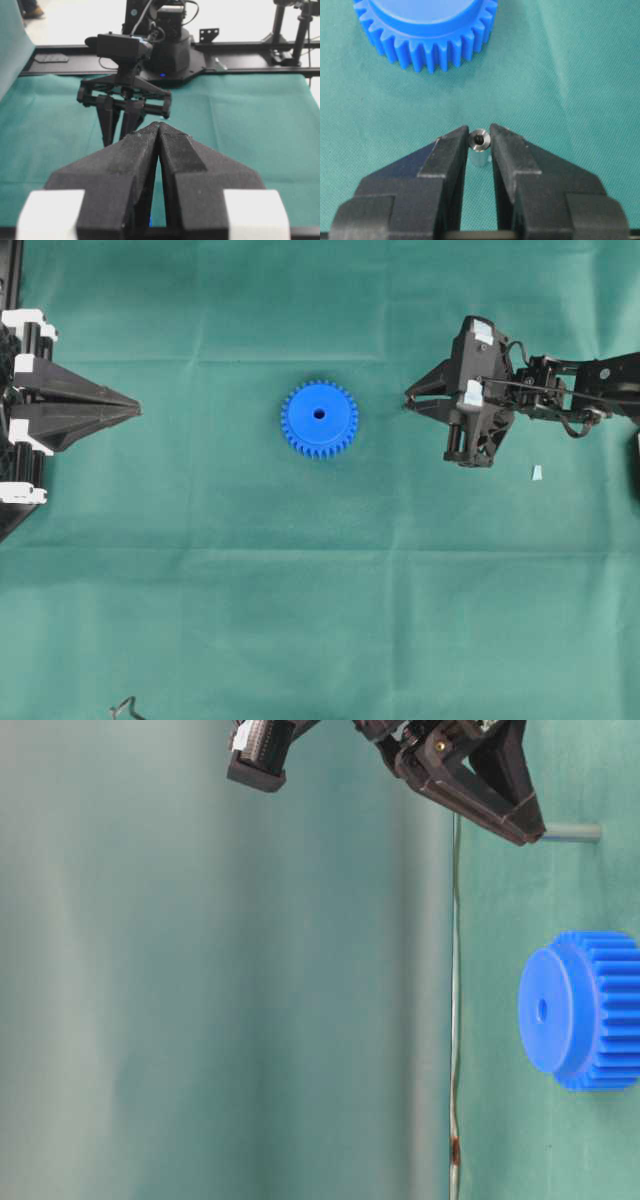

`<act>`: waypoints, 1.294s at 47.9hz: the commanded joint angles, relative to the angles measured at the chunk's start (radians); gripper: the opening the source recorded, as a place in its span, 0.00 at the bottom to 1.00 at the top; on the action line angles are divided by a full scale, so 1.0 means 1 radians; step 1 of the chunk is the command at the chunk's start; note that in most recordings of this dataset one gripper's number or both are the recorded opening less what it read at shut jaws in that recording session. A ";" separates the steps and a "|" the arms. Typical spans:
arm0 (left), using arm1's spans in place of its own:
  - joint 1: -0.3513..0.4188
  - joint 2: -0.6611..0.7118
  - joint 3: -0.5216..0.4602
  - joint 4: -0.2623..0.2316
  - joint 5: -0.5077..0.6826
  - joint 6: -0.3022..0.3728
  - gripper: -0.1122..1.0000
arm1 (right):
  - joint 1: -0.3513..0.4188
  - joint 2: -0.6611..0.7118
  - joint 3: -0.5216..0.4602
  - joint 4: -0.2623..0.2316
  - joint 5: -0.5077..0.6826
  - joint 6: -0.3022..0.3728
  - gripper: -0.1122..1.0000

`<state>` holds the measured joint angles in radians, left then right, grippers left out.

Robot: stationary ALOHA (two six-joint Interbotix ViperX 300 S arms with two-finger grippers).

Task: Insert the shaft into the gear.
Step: 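Close the right gripper on the silver shaft and lift it, then carry the shaft left with the right gripper over the blue gear's hole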

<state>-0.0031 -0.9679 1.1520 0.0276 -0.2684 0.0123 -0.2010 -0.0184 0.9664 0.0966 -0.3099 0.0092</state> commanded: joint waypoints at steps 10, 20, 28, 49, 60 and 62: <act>-0.002 0.003 -0.026 0.003 -0.006 0.000 0.10 | -0.005 -0.055 -0.018 0.002 0.020 -0.002 0.25; -0.002 0.002 -0.026 0.003 -0.006 0.000 0.10 | -0.020 -0.163 -0.057 -0.003 0.153 -0.006 0.25; -0.002 0.002 -0.026 0.005 -0.006 0.000 0.10 | -0.020 -0.219 -0.086 -0.017 0.247 -0.009 0.25; 0.002 0.002 -0.028 0.005 0.005 0.000 0.10 | -0.017 -0.212 -0.104 -0.014 0.265 -0.003 0.25; 0.005 0.002 -0.028 0.003 0.005 0.000 0.10 | 0.005 -0.121 -0.213 -0.014 0.267 -0.003 0.25; 0.005 0.002 -0.028 0.003 0.005 0.000 0.10 | 0.011 -0.094 -0.245 -0.014 0.268 -0.003 0.25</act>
<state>-0.0031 -0.9695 1.1520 0.0291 -0.2608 0.0123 -0.2010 -0.1396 0.7915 0.0813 -0.0399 0.0046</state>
